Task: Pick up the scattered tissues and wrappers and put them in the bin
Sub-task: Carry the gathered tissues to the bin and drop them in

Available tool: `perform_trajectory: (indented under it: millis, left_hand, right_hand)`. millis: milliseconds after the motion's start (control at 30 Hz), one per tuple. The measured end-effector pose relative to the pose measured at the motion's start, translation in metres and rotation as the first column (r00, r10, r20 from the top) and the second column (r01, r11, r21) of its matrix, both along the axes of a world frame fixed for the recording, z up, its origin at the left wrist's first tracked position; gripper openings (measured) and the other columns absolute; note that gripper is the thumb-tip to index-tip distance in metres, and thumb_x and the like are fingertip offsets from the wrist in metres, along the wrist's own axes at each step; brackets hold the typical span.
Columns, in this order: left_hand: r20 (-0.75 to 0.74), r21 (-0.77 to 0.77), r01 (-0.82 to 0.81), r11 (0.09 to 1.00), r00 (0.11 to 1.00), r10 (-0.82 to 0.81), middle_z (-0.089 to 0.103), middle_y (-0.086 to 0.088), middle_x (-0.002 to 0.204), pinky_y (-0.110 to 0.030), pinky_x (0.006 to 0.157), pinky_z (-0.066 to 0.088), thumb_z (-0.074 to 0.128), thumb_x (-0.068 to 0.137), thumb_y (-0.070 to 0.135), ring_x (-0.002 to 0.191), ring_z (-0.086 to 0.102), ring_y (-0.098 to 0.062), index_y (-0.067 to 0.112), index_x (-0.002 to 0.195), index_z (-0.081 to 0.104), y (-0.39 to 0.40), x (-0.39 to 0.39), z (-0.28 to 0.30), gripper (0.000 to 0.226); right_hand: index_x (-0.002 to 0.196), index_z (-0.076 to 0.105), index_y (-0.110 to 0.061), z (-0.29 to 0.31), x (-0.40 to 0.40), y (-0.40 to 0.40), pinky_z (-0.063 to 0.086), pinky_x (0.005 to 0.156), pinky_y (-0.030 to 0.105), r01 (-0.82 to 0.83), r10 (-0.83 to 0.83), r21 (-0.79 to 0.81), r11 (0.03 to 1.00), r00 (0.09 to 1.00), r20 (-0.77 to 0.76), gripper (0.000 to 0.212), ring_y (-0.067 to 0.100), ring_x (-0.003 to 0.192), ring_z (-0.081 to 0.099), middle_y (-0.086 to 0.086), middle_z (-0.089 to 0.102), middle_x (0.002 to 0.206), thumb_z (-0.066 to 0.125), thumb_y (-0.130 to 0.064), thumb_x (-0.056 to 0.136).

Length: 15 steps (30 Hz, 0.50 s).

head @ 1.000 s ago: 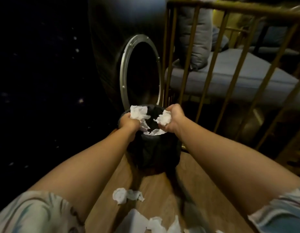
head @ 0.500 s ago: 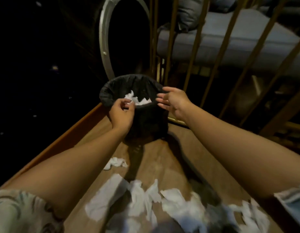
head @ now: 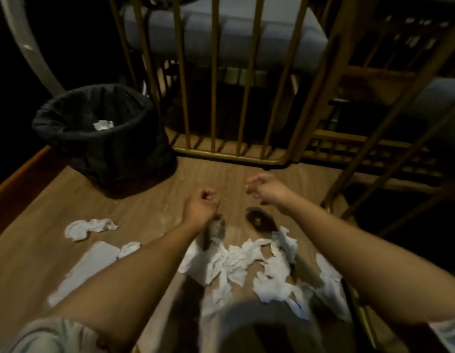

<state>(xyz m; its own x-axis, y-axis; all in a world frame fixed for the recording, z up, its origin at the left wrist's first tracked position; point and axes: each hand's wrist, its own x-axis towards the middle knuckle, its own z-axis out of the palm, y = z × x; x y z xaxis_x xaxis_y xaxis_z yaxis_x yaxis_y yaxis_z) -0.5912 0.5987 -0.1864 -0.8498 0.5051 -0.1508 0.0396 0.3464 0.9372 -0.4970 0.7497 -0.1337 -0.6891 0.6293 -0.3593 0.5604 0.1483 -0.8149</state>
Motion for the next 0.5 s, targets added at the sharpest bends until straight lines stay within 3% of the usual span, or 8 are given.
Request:
perform_trajectory:
  millis: [67,133,267,367,433,500]
  left_hand:
    - [0.057,-0.068,0.067,0.995,0.996,-0.063,0.06,-0.001,0.077,-0.02,0.066,0.05,0.061,0.087,0.004,0.078,0.06,-0.02,0.018,0.081,0.057,0.014,0.034,-0.02,0.016]
    - [0.055,-0.125,0.084,0.989,0.995,-0.078,0.067,-0.003,0.086,-0.021,0.072,0.047,0.062,0.086,0.01,0.086,0.065,-0.022,0.019,0.082,0.06,0.02,0.067,-0.046,0.01]
    - [-0.007,-0.124,0.304,0.944,0.952,-0.307,0.063,0.007,0.096,-0.017,0.079,0.045,0.064,0.083,0.013,0.09,0.061,-0.007,0.021,0.093,0.065,0.01,0.132,-0.082,0.013]
    - [-0.202,-0.242,0.504,0.829,0.81,-0.551,0.055,0.013,0.125,-0.028,0.101,0.041,0.067,0.081,0.035,0.119,0.05,-0.006,0.024,0.121,0.06,-0.005,0.163,-0.114,0.042]
    - [-0.337,-0.338,0.537,0.773,0.698,-0.632,0.053,0.002,0.138,-0.039,0.108,0.038,0.06,0.086,0.044,0.131,0.046,-0.015,0.017,0.135,0.055,-0.007,0.167,-0.135,0.055]
    - [-0.205,-0.46,0.574,0.677,0.673,-0.711,0.048,-0.004,0.144,-0.044,0.112,0.033,0.058,0.09,0.04,0.135,0.041,-0.024,0.023,0.142,0.045,-0.003,0.173,-0.132,0.057]
  right_hand:
    - [0.117,0.062,-0.007,-0.028,0.033,0.005,0.046,0.067,0.025,0.052,-0.05,-0.025,0.998,0.996,0.078,0.027,0.016,0.083,0.055,0.007,0.061,0.1,0.058,-0.014,0.091]
    - [0.114,0.064,-0.006,-0.061,0.066,0.004,0.049,0.085,0.033,0.1,-0.094,-0.024,0.995,0.981,0.167,0.027,0.022,0.095,0.059,0.012,0.065,0.108,0.059,-0.019,0.09]
    - [0.109,0.061,-0.029,-0.119,0.138,-0.012,0.039,0.105,0.044,0.213,-0.266,0.218,0.953,0.929,0.256,0.026,0.029,0.121,0.051,0.003,0.061,0.122,0.059,-0.037,0.084]
    - [0.117,0.06,-0.032,-0.157,0.191,-0.033,0.022,0.115,0.05,0.144,-0.281,0.424,0.894,0.918,0.28,0.048,0.028,0.138,0.031,0.002,0.054,0.135,0.045,-0.059,0.081]
    - [0.127,0.057,-0.033,-0.177,0.215,-0.049,0.013,0.118,0.052,0.103,-0.281,0.475,0.874,0.904,0.321,0.069,0.03,0.146,0.017,0.007,0.039,0.15,0.038,-0.075,0.074]
    - [0.137,0.049,-0.032,-0.187,0.231,-0.06,0.01,0.116,0.055,0.031,-0.25,0.498,0.866,0.891,0.379,0.08,0.035,0.146,0.009,0.01,0.025,0.156,0.044,-0.08,0.072]
